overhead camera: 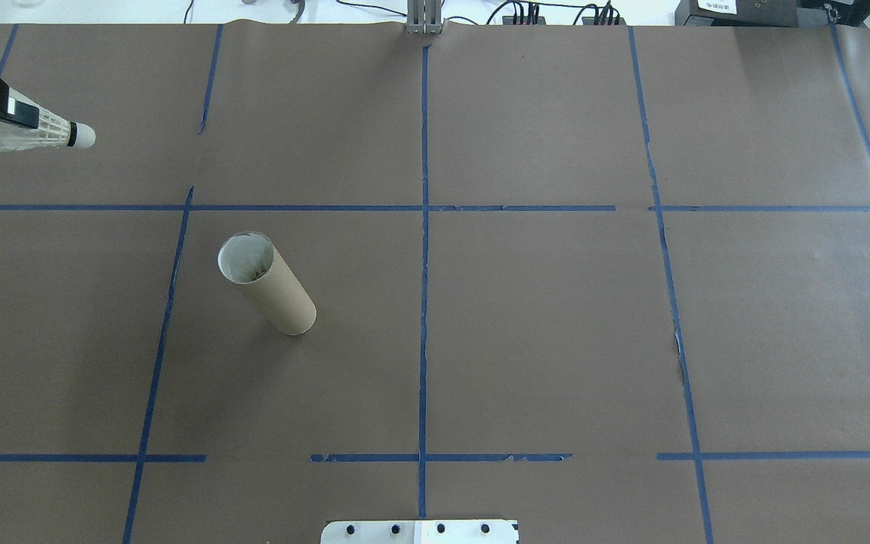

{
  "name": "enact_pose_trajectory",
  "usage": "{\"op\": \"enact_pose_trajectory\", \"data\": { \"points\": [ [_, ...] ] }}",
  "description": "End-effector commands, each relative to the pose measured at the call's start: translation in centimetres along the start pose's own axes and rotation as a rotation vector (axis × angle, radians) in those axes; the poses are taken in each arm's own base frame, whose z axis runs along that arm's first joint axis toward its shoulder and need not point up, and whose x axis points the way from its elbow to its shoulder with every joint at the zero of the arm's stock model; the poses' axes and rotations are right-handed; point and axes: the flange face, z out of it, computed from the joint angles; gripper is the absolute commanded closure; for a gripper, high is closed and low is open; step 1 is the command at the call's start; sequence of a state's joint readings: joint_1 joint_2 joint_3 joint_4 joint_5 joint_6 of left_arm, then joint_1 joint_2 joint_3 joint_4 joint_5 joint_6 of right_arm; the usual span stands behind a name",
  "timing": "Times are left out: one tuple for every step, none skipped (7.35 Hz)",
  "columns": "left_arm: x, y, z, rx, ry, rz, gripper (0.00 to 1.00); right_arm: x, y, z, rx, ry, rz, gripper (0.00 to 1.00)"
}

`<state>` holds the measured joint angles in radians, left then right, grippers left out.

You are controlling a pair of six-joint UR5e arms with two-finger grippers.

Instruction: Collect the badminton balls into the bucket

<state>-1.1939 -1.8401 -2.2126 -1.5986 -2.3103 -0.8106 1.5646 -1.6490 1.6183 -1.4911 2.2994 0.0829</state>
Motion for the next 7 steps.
{"op": "enact_pose_trajectory", "data": {
  "points": [
    [5.7, -1.9, -2.8, -0.03, -0.063, 0.061, 1.0, 0.0, 0.0, 0.0, 0.0, 0.0, 0.0, 0.0],
    [6.4, -1.9, -1.9, -0.059, -0.139, 0.095, 1.0, 0.0, 0.0, 0.0, 0.0, 0.0, 0.0, 0.0],
    [6.7, -1.8, -1.2, -0.11, -0.194, 0.056, 1.0, 0.0, 0.0, 0.0, 0.0, 0.0, 0.0, 0.0],
    [8.2, -1.9, -1.6, -0.137, -0.212, 0.039, 1.0, 0.0, 0.0, 0.0, 0.0, 0.0, 0.0, 0.0],
    [9.6, -1.4, -0.9, -0.172, -0.256, 0.039, 1.0, 0.0, 0.0, 0.0, 0.0, 0.0, 0.0, 0.0],
    [10.7, -0.5, 0.6, -0.201, -0.329, 0.054, 1.0, 0.0, 0.0, 0.0, 0.0, 0.0, 0.0, 0.0],
    [11.6, 0.1, 1.3, -0.233, -0.363, 0.058, 1.0, 0.0, 0.0, 0.0, 0.0, 0.0, 0.0, 0.0]
  ]
}}
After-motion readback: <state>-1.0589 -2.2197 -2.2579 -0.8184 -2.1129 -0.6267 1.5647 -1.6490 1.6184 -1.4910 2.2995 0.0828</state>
